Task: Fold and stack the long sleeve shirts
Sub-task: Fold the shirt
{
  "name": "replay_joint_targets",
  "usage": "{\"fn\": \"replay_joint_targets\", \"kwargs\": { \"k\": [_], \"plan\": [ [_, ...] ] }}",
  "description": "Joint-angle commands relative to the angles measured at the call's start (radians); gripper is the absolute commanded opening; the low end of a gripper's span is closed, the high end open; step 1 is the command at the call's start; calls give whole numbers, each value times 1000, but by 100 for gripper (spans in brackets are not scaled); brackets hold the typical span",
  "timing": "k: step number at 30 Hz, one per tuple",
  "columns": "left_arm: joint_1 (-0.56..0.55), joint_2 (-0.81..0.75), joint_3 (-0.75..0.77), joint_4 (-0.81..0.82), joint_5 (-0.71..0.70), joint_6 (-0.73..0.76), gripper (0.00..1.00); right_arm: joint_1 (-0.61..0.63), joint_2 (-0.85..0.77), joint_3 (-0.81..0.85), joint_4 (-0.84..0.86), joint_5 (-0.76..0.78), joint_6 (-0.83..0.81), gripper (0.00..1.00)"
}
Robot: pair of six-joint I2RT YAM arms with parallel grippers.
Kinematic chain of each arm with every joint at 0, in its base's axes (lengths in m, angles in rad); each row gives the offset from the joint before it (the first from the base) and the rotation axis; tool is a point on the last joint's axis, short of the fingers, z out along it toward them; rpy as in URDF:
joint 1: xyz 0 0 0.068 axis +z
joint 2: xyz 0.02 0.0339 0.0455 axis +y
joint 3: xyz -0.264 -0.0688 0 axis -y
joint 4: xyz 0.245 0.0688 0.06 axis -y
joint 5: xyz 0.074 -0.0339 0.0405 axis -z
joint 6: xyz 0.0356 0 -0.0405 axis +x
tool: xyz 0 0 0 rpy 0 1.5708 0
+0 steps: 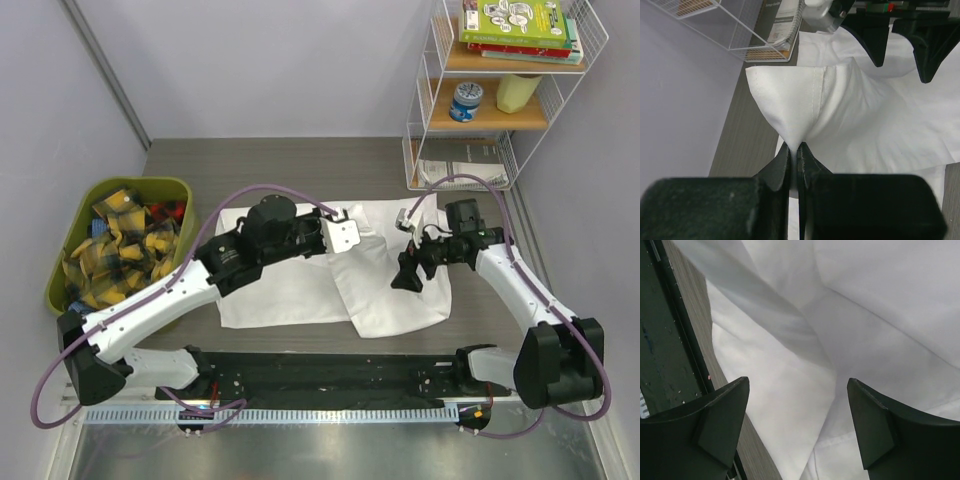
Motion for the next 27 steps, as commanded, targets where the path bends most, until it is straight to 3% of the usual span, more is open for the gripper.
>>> {"fn": "replay_joint_targets", "kwargs": {
  "k": [1,10,14,19,25,26,27],
  "plan": [
    [5,-57,-2,84,-4,36,0,6,51,-9,146,-11,76,83],
    [3,-104,-20,81,-10,54,0,-12,28,-3,190,48,129,76],
    [3,-116,-31,86,-8,54,0,-28,-28,-9,139,20,81,81],
    [3,-118,-39,98,-5,51,0,-14,38,27,216,-63,190,83],
    [5,-118,-42,100,-19,64,0,28,97,44,216,-49,195,74],
    [3,-119,-42,98,-20,67,0,34,98,41,217,-51,190,60],
    [3,-121,-43,98,-22,67,0,37,101,40,220,-48,188,54]
  ]
}}
